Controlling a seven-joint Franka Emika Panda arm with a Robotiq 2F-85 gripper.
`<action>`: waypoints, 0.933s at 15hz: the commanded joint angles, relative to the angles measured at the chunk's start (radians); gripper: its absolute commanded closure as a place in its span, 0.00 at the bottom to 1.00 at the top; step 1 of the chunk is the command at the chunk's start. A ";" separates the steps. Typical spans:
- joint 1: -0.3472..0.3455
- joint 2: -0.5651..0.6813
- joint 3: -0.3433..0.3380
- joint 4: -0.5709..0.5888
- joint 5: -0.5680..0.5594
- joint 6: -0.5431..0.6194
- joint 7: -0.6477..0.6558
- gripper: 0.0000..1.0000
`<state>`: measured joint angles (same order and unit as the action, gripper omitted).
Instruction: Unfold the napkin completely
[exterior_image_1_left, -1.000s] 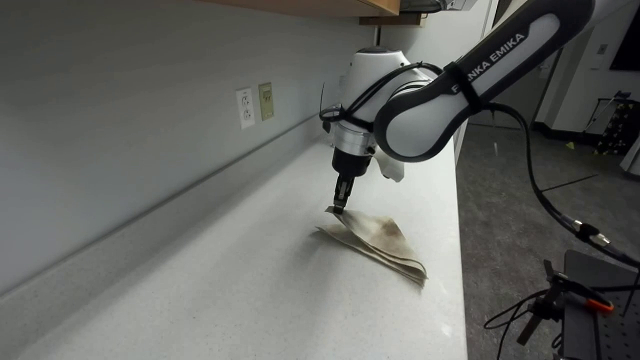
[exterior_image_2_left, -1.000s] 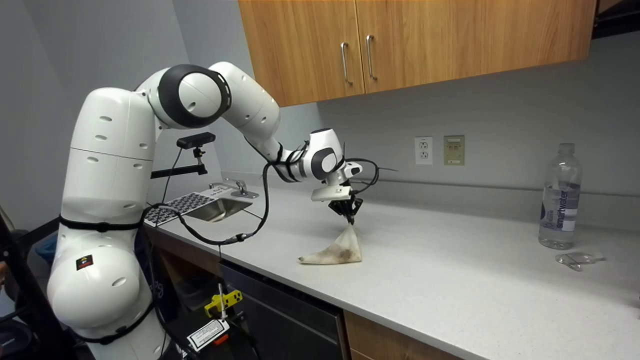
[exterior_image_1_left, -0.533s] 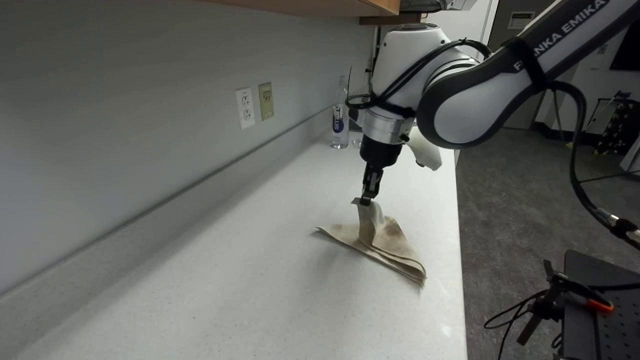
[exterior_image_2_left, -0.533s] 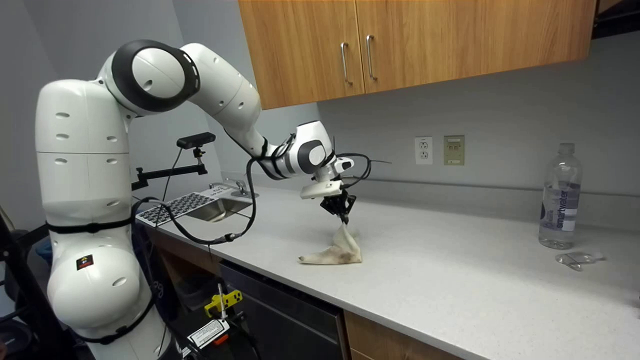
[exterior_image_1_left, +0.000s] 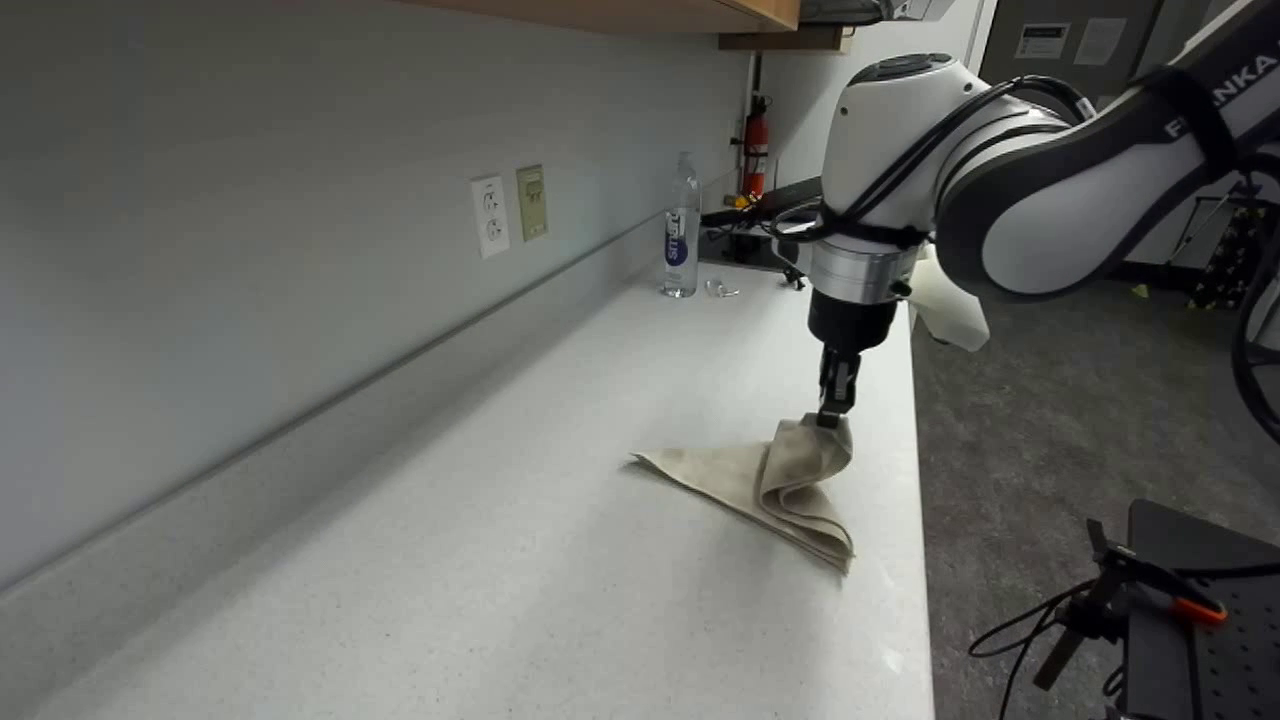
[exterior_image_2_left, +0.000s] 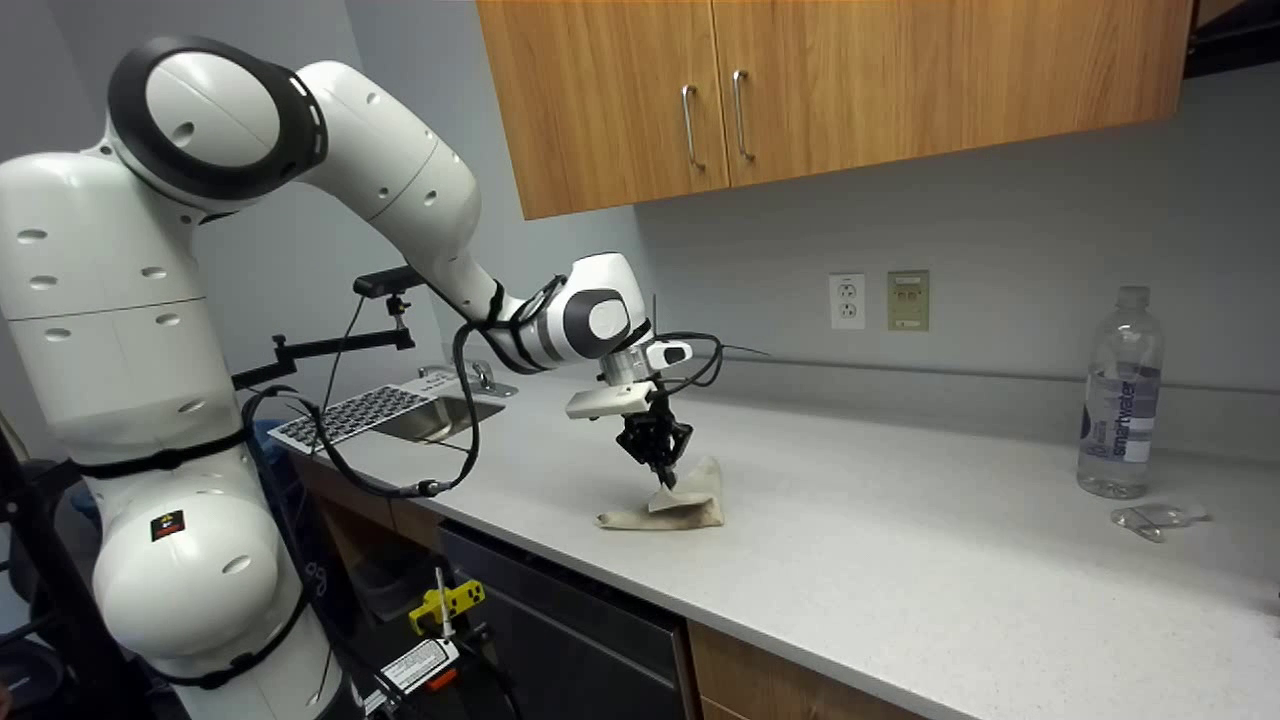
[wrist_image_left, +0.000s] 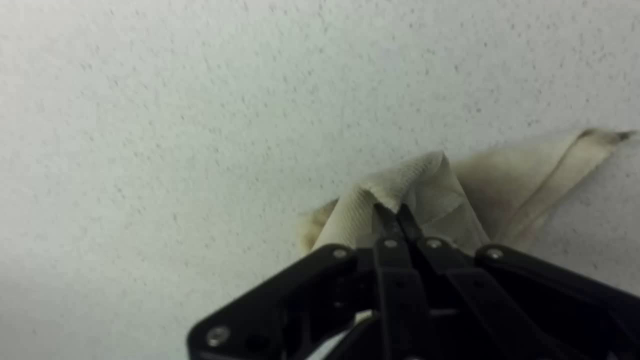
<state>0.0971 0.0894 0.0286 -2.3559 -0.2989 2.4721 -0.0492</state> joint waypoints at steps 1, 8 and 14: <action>-0.019 -0.089 -0.022 -0.082 -0.114 -0.073 0.116 0.99; -0.042 -0.110 -0.021 -0.115 -0.315 -0.232 0.342 0.99; -0.036 -0.094 -0.012 -0.095 -0.348 -0.295 0.397 0.42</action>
<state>0.0677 0.0111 0.0019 -2.4545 -0.6042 2.2133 0.3086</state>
